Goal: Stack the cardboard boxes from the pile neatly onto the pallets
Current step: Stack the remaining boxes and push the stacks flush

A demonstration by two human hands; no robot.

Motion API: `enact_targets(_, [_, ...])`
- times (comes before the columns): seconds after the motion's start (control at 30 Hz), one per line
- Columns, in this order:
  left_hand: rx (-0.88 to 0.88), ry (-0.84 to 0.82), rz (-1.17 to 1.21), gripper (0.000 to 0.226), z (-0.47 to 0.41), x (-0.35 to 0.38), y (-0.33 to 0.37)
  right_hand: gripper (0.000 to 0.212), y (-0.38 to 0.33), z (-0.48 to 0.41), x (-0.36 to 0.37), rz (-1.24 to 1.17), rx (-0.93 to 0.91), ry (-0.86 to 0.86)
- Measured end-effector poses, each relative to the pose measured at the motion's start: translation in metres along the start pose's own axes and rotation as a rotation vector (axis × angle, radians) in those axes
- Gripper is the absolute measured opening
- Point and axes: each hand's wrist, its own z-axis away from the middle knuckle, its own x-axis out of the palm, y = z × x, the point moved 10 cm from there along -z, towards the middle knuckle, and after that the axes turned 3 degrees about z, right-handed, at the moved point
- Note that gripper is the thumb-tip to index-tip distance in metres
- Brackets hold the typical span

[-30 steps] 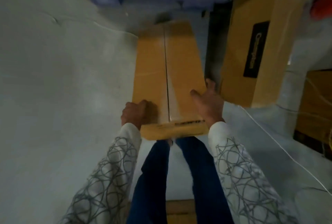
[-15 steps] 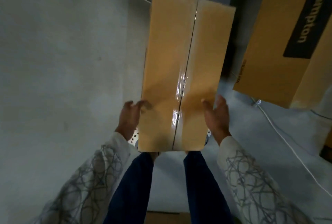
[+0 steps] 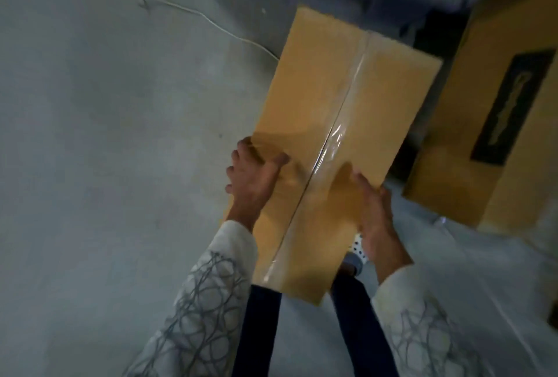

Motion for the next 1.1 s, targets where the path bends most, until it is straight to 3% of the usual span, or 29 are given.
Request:
enact_targets(0.13, [0.201,0.165,-0.069,0.088,0.084,-0.157,0.069,0.067,-0.051,0.172,0.027,0.129,0.109,-0.165])
enact_targets(0.27, [0.274,0.373,-0.047,0.082,0.184,-0.310,0.100,0.052,-0.111,0.323,0.059,0.272,0.078,-0.287])
enact_targets(0.4, [0.262,0.605,0.055,0.079,0.277,-0.446,0.076,0.074,-0.124,0.444,0.105,0.427,0.037,-0.418])
enact_targets(0.53, [0.181,0.831,0.042,0.079,0.346,-0.541,0.017,0.074,-0.094,0.533,0.173,0.577,-0.005,-0.579])
enact_targets(0.67, [0.079,0.982,0.014,0.077,0.384,-0.614,-0.038,0.067,-0.034,0.603,0.239,0.659,0.099,-0.706])
enact_targets(1.1, [-0.406,1.165,-0.002,0.065,0.362,-0.792,-0.206,0.053,0.106,0.709,0.434,1.128,0.306,-0.771])
